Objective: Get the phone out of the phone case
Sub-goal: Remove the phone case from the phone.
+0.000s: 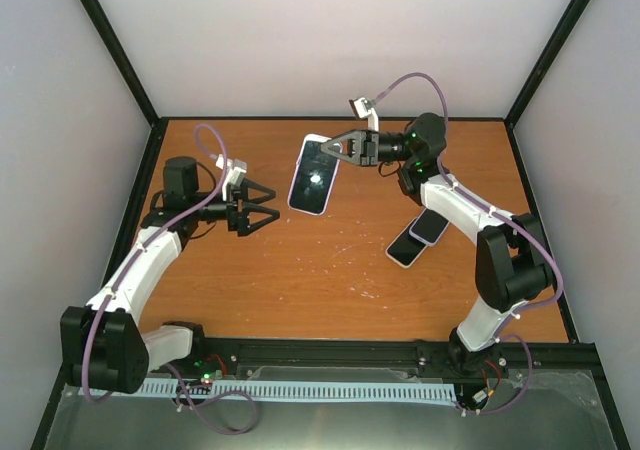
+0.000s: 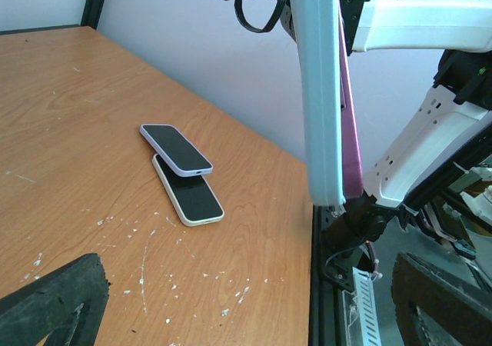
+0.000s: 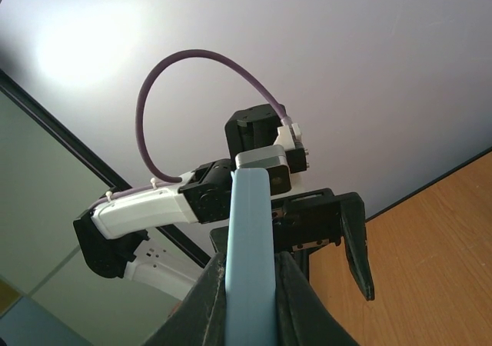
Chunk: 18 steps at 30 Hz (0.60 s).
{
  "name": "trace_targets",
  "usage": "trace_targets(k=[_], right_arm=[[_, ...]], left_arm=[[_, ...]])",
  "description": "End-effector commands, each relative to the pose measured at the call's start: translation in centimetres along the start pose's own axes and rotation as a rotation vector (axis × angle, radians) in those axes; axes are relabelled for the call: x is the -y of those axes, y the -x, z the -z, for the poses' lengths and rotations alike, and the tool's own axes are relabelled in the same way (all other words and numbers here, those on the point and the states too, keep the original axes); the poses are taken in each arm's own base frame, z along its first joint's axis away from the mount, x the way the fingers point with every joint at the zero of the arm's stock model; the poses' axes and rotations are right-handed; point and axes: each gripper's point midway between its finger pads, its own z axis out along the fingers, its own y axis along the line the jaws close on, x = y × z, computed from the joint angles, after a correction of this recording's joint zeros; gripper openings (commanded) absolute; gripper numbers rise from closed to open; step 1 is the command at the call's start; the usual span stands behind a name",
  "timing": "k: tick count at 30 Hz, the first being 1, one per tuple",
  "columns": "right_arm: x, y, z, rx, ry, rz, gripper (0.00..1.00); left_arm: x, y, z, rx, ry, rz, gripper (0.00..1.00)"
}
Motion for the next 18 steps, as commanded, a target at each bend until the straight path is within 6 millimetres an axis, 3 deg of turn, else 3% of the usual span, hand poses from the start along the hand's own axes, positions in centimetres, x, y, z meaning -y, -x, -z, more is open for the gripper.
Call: trace_targets(k=[1, 10, 18], right_arm=[[-1.1, 1.3, -0.5, 0.025, 0.014, 0.064, 0.03], [-1.4, 1.0, -0.8, 0.017, 0.022, 0.070, 0.03], [-1.9, 0.9, -0.9, 0.012, 0.033, 0.079, 0.03]], left_arm=[[0.5, 1.9, -0.5, 0.020, -0.023, -0.030, 1.00], [0.8, 2.5, -1.4, 0.012, -0.045, -0.030, 0.96], [-0.4, 2.3, -1.6, 0.016, -0.011, 0.017, 0.87]])
